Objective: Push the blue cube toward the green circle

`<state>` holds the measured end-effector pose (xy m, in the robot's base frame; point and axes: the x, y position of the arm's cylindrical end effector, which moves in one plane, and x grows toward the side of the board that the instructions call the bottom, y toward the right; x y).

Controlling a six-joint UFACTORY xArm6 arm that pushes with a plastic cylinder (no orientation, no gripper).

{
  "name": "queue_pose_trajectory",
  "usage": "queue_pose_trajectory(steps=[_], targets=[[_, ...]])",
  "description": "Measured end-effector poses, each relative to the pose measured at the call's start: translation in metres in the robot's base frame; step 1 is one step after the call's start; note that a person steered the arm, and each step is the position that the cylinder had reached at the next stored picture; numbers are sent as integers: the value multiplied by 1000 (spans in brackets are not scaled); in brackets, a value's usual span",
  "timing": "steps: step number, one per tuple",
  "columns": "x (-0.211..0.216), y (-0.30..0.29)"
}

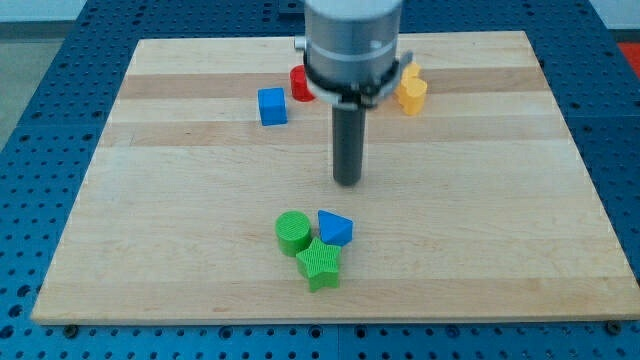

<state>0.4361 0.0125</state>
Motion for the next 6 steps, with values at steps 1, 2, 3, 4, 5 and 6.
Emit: queue_pose_trajectory(steps=[1, 2, 3, 4, 5, 6], targets=[[-43, -23], [-68, -14], [-100, -13], [-114, -42], [-114, -84], [-114, -101]])
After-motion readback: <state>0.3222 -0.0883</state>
